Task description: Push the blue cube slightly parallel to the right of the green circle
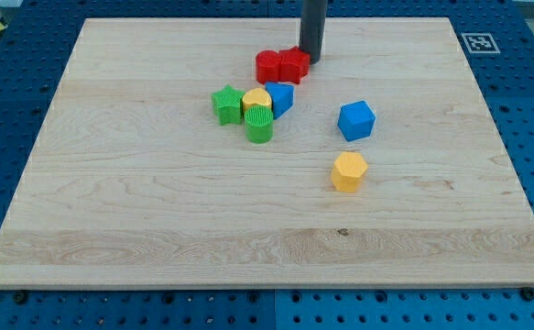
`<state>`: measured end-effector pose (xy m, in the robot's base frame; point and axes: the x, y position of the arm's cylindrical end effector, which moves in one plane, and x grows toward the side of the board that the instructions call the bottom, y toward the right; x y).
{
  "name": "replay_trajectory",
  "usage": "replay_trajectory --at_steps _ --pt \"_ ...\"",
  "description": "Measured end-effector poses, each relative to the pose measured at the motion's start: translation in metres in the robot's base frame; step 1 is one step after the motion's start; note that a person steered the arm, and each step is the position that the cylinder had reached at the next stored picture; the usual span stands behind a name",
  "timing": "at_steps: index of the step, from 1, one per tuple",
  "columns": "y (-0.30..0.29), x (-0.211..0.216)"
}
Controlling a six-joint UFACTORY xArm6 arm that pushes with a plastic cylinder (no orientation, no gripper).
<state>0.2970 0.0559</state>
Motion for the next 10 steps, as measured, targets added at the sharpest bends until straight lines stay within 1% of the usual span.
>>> replay_trajectory --at_steps 1,2,4,5,6,7,9,10 --pt "-0.012 0.001" --pt "-0.013 -0.009" --pt "0.053 -0.003" --pt "0.078 0.027" --pt "0.075 0.054" --pt "0.050 0.055" --pt "0.026 0.120" --pt "0.005 0.138"
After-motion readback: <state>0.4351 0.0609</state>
